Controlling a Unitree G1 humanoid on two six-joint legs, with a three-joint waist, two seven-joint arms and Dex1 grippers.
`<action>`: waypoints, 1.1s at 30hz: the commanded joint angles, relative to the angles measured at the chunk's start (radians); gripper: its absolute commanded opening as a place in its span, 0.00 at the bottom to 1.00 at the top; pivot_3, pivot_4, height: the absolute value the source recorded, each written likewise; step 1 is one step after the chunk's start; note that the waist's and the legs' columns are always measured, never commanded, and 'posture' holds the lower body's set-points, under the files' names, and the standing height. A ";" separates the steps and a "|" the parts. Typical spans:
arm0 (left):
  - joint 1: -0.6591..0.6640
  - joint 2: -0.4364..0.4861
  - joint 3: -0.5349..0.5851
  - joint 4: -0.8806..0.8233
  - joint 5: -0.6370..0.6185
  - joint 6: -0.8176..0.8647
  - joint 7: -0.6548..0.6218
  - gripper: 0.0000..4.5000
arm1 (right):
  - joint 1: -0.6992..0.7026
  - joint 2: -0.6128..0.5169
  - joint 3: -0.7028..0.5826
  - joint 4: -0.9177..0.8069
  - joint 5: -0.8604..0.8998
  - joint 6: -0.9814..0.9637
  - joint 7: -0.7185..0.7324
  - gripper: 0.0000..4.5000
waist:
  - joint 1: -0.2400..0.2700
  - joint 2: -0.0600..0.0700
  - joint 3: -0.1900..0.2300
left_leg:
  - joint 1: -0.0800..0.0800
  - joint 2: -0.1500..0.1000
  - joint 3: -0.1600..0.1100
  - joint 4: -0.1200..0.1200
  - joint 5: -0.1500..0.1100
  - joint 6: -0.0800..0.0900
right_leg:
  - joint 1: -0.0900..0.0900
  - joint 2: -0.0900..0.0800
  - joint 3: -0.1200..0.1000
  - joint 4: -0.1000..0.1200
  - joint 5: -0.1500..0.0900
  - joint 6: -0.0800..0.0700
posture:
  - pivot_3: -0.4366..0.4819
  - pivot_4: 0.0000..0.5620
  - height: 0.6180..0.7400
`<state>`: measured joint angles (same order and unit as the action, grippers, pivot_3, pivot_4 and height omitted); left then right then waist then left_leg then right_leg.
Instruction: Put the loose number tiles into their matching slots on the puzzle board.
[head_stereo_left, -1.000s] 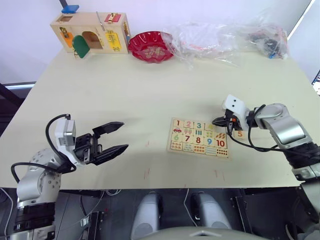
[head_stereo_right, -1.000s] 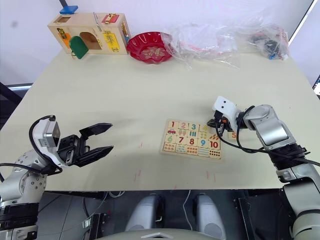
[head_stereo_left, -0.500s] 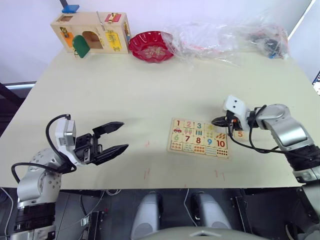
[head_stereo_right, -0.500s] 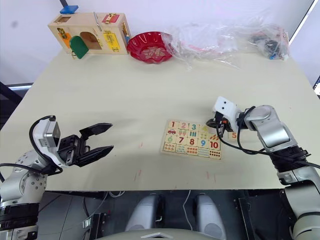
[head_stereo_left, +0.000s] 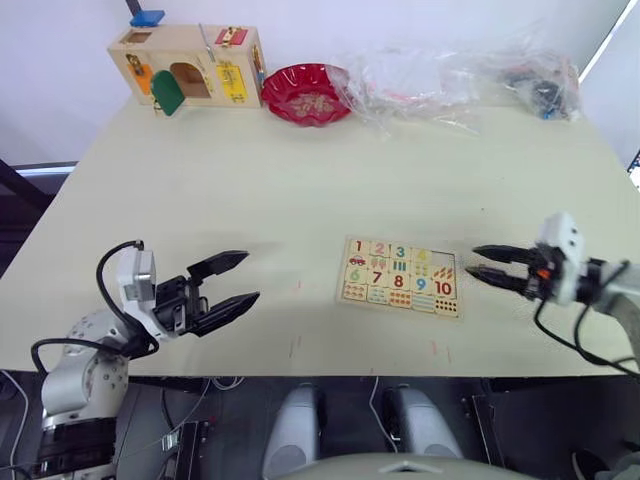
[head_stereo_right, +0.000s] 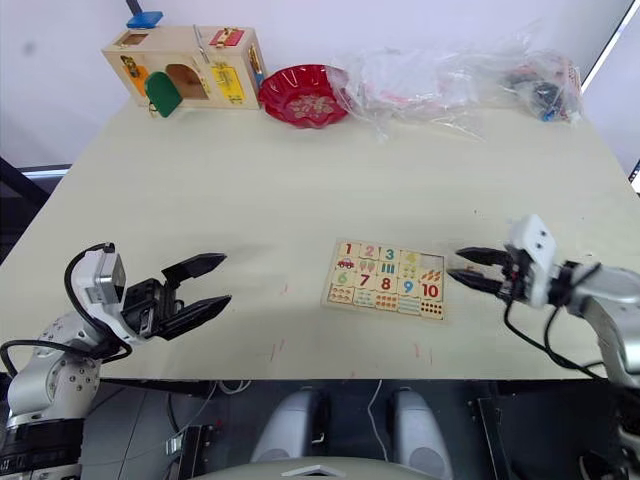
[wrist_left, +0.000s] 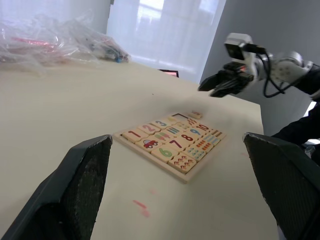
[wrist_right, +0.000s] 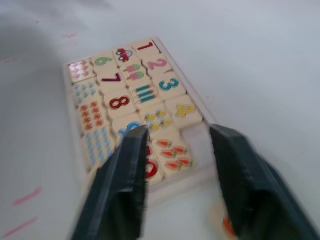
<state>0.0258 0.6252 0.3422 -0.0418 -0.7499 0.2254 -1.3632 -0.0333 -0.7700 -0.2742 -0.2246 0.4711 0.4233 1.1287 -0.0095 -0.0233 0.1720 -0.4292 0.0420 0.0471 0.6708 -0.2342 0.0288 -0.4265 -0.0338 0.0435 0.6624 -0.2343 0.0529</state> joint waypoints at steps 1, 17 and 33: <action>0.007 -0.002 0.014 -0.020 -0.004 -0.021 0.005 1.00 | 0.054 -0.008 -0.096 -0.063 0.039 -0.039 -0.012 0.84 | -0.006 0.000 0.000 | 0.001 0.000 0.001 0.000 0.000 0.000 | 0.001 0.000 0.001 0.000 0.000 0.000 | 0.48 0.27 1.00; 0.096 -0.005 0.038 0.050 0.024 -0.086 0.004 1.00 | 0.389 0.053 -0.329 -0.093 0.057 -0.129 -0.098 0.99 | -0.003 0.000 -0.001 | 0.015 0.005 0.000 -0.001 0.000 0.000 | 0.012 0.000 0.003 -0.002 -0.003 -0.003 | 0.48 0.27 1.00; 0.091 0.001 0.034 0.108 0.023 -0.126 -0.034 1.00 | 0.399 0.042 -0.319 -0.080 0.060 -0.142 -0.110 0.99 | -0.003 0.000 -0.001 | 0.014 0.005 -0.001 -0.001 0.000 0.000 | 0.012 -0.001 0.003 -0.002 -0.003 -0.003 | 0.48 0.27 1.00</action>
<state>0.1186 0.6205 0.3535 0.0659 -0.7268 0.1196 -1.3824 0.3653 -0.7192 -0.5657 -0.2962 0.5152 0.2981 1.0200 -0.0120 -0.0236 0.1712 -0.4148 0.0473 0.0463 0.6694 -0.2345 0.0286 -0.4146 -0.0348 0.0468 0.6600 -0.2369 0.0496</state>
